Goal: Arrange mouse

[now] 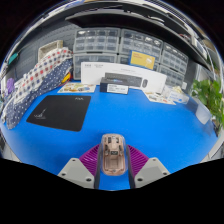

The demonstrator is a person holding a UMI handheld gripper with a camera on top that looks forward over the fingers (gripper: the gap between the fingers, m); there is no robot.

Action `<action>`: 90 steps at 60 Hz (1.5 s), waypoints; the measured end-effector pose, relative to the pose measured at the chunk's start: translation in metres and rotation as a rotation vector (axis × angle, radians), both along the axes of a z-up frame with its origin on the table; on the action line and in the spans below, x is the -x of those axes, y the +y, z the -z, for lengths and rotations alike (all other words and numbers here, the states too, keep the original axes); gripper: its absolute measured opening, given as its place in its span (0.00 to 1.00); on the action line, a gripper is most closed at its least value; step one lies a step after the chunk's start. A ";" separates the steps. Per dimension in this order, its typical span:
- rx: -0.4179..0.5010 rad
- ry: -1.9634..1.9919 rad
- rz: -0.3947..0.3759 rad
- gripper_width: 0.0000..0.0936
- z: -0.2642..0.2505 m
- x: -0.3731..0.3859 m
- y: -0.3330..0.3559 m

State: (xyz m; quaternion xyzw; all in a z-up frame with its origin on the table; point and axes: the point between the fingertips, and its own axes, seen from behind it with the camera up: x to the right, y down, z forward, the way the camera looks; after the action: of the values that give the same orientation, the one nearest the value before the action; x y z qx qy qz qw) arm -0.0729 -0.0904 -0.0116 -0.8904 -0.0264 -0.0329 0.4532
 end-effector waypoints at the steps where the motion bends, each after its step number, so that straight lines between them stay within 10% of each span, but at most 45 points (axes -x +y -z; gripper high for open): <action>1: 0.000 -0.007 -0.003 0.44 0.000 0.000 0.000; 24: 0.099 0.028 0.112 0.30 -0.020 0.006 -0.003; 42: -0.145 -0.009 0.204 0.31 -0.210 0.028 0.047; 53: -0.209 0.006 0.125 0.30 -0.262 0.099 0.111; 90: 0.133 -0.002 -0.061 0.32 -0.009 0.218 0.164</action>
State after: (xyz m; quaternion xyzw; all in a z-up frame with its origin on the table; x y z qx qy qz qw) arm -0.2913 0.0734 -0.0028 -0.9172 -0.0560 -0.0183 0.3940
